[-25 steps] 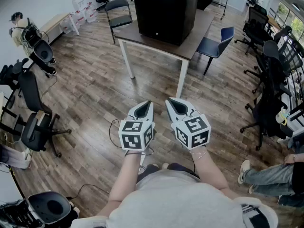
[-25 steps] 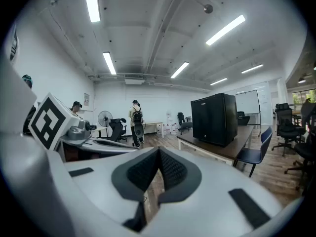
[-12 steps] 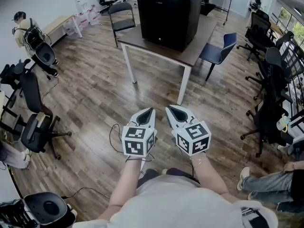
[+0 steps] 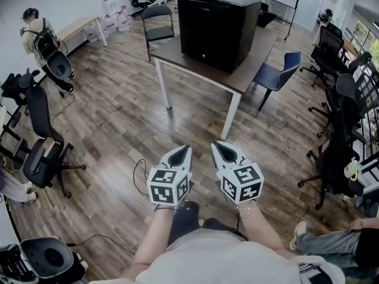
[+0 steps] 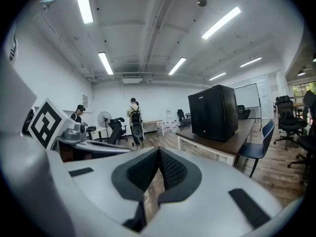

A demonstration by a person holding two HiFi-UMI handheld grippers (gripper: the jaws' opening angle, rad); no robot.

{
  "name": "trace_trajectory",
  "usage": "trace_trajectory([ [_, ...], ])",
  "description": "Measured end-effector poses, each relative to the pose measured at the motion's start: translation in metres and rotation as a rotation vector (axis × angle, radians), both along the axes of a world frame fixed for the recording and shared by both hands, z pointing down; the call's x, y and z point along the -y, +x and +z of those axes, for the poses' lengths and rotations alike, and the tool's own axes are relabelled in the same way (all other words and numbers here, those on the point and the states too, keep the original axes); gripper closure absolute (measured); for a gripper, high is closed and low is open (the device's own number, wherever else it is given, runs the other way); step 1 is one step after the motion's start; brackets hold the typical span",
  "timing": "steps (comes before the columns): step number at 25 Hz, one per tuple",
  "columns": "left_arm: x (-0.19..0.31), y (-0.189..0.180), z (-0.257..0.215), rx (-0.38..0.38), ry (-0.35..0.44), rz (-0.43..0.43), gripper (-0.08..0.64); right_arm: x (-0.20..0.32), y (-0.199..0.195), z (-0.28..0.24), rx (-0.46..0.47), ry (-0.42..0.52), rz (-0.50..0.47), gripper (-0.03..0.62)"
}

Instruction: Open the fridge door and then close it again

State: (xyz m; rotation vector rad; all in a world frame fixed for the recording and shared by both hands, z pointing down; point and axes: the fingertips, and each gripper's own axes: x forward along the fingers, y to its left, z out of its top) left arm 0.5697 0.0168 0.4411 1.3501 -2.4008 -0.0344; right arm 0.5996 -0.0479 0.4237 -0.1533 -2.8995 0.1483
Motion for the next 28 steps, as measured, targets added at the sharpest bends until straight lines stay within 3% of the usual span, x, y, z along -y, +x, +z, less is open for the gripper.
trace_trajectory([
  [8, 0.013, -0.093, 0.005, 0.001, 0.034, -0.023, 0.554, 0.015, -0.086, 0.009, 0.006, 0.010, 0.013, 0.594],
  [20, -0.003, -0.308, -0.026, -0.001, 0.080, -0.004, 0.554, -0.003, -0.301, -0.021, 0.037, 0.018, 0.030, 0.594],
  [28, -0.003, -0.382, -0.001, -0.054, 0.062, 0.016, 0.554, -0.005, -0.378, 0.001, -0.021, 0.015, 0.032, 0.594],
])
